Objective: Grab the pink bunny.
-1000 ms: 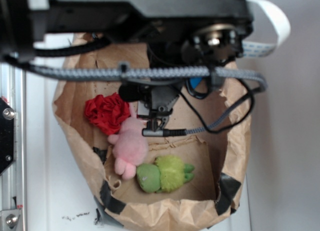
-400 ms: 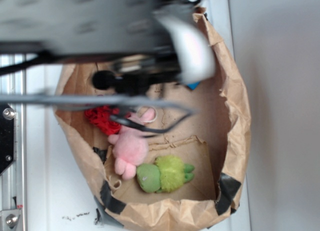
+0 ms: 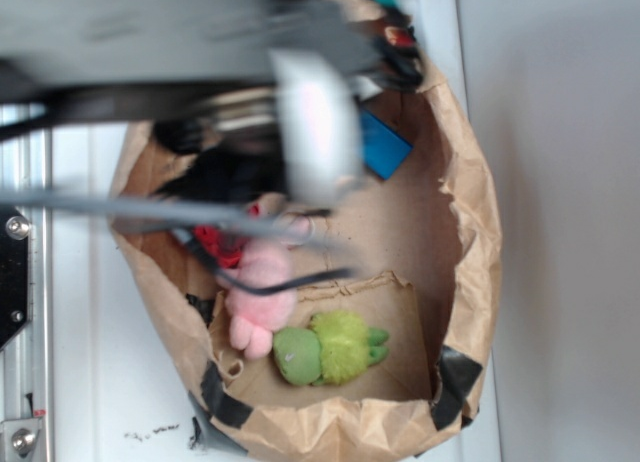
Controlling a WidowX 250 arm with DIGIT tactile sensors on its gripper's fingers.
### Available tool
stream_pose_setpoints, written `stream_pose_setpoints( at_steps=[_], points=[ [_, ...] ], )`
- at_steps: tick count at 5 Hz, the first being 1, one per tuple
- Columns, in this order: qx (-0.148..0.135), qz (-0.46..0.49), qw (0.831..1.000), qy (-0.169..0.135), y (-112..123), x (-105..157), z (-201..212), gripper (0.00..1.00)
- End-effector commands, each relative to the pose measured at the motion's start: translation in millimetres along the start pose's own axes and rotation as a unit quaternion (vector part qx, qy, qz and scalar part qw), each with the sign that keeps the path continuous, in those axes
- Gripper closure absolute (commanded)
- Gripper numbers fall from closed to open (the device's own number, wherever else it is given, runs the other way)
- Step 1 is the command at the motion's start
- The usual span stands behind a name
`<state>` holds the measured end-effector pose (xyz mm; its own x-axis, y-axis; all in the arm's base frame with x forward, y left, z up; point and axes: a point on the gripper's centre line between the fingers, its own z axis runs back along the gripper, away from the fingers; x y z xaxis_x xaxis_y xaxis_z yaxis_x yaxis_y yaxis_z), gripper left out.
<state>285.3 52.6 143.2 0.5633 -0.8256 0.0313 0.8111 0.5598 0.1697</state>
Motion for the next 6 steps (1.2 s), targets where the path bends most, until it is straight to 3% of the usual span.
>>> stream_pose_setpoints(
  at_steps=[1, 2, 3, 4, 6],
  points=[
    [-0.039, -0.098, 0.994, 0.024, -6, 26, -9, 0.00],
    [-0.010, -0.154, 0.988, -0.017, -33, 24, -19, 0.00],
    [0.004, -0.195, 0.979, -0.053, -45, 27, -36, 0.00],
    [0.007, -0.195, 0.980, -0.046, -54, 35, -48, 0.00],
    [-0.039, -0.215, 0.973, -0.070, -73, 56, -45, 0.00]
  ],
)
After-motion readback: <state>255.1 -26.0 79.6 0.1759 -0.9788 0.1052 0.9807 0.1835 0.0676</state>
